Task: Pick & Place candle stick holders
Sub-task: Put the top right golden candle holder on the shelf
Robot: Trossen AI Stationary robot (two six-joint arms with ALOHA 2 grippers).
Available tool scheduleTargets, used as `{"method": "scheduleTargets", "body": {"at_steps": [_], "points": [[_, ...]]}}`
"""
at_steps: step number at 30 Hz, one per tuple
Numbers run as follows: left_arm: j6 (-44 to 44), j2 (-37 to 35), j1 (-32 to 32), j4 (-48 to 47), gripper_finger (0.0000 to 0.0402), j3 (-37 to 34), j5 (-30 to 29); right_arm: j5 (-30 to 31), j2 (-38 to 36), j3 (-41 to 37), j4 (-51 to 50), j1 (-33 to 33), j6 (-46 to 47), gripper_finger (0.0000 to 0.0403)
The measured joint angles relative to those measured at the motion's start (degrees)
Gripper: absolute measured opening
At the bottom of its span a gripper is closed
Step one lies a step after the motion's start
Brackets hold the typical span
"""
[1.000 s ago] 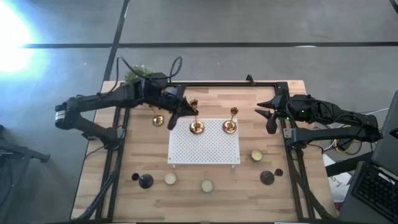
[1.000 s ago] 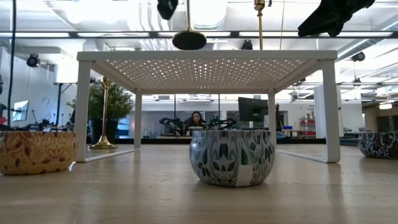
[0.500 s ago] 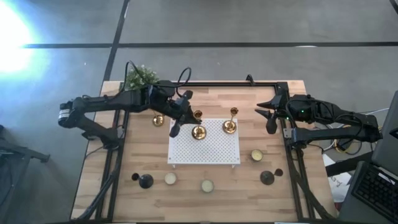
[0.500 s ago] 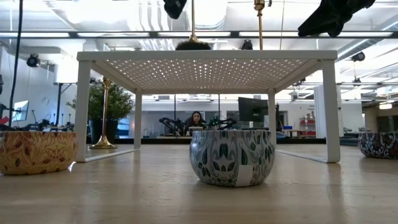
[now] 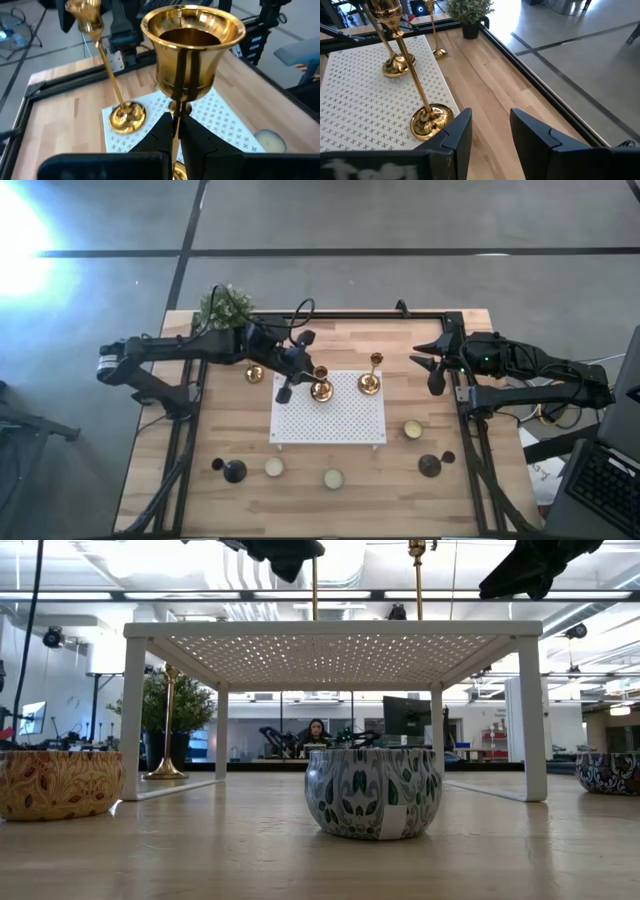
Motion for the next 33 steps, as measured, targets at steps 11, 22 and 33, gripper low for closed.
{"method": "scheduleTargets", "body": {"at_steps": [11,22,33], "points": [[-2.24,-0.04,-2.10,1.59,0.0020,-0.02,9.47,0.01,0.00,0.00,0.02,0.00,-0.24,0.0111],[1.64,0.22,-0.58,2.04,0.0020,0.37,4.38,0.02,0.00,0.00,0.05,0.00,0.27,0.0118],[-0.19,3.44,7.70,1.98,0.0020,0.14,9.39,0.07,0.17,0.00,0.09,0.00,0.21,0.0117]]}}
